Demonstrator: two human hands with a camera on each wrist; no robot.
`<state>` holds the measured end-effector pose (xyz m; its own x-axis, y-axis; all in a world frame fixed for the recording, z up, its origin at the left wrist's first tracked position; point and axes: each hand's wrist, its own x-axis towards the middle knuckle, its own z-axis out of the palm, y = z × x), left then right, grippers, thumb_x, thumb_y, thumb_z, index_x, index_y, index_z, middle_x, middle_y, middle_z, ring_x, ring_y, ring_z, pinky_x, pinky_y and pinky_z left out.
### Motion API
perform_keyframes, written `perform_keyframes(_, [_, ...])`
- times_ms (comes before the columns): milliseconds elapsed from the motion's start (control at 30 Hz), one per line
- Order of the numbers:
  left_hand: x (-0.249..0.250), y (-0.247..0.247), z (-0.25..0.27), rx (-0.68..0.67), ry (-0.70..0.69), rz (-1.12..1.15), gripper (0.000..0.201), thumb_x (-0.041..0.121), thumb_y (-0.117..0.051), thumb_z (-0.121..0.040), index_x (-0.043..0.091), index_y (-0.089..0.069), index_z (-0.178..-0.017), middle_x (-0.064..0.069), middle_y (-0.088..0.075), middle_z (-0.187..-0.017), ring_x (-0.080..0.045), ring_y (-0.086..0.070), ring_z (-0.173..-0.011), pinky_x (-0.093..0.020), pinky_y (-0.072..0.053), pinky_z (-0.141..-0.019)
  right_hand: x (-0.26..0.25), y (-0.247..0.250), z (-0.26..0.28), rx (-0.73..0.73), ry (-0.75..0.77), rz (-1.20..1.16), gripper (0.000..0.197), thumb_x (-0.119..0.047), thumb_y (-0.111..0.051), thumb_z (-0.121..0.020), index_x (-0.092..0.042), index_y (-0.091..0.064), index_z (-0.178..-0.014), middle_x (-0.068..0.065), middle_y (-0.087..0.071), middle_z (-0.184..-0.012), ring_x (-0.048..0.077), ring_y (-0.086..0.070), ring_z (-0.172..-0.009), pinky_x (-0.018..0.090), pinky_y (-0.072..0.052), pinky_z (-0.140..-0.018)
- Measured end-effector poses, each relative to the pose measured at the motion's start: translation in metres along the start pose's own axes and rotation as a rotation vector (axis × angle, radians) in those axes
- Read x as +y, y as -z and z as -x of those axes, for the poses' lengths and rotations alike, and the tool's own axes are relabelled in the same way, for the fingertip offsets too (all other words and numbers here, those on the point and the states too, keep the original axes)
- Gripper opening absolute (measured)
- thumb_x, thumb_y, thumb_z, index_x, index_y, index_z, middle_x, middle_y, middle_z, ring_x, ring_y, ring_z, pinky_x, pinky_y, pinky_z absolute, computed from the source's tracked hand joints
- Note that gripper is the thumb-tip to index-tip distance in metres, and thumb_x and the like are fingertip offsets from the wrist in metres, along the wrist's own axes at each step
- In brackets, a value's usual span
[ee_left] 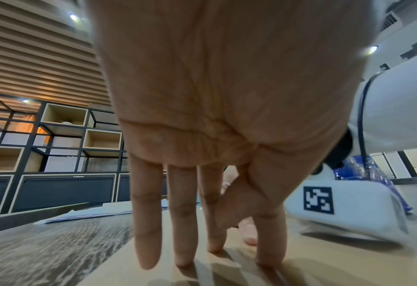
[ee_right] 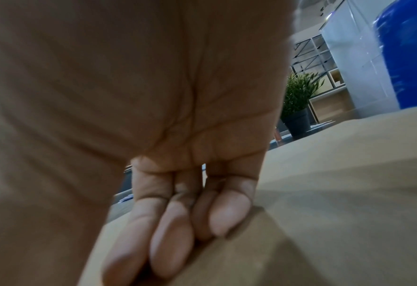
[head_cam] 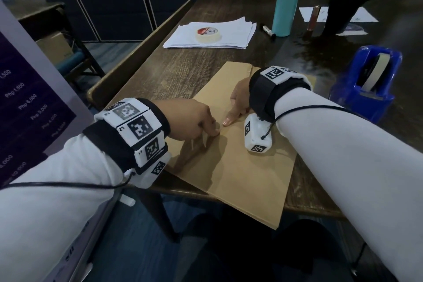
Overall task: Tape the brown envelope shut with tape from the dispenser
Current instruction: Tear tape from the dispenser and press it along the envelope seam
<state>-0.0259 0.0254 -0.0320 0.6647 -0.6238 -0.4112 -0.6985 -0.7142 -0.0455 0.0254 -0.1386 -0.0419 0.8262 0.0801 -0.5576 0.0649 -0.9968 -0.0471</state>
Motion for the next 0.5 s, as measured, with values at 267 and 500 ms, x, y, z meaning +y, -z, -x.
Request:
perform_keyframes(267, [-0.001, -0.001, 0.007, 0.036, -0.021, -0.004, 0.05, 0.009, -0.04, -0.095, 0.046, -0.059, -0.123, 0.013, -0.047, -0.142, -0.019, -0.052, -0.118, -0.029, -0.044, -0.096, 0.011, 0.003, -0.001, 0.005, 0.065, -0.017, 0.045, -0.051, -0.067, -0.079, -0.012, -0.058, -0.098, 0.001, -0.055, -0.081, 0.014, -0.046, -0.07, 0.025, -0.037, -0.066])
perform_keyframes(500, [-0.001, -0.002, 0.007, 0.061, -0.007, 0.04, 0.047, 0.009, -0.041, -0.096, 0.043, -0.06, -0.123, 0.016, -0.041, -0.146, -0.014, -0.049, -0.123, -0.017, -0.031, -0.085, 0.016, -0.003, -0.014, 0.08, -0.046, -0.087, 0.05, -0.053, -0.075, -0.071, -0.014, -0.048, -0.083, 0.001, -0.052, -0.076, 0.022, -0.05, -0.088, 0.032, -0.04, -0.084])
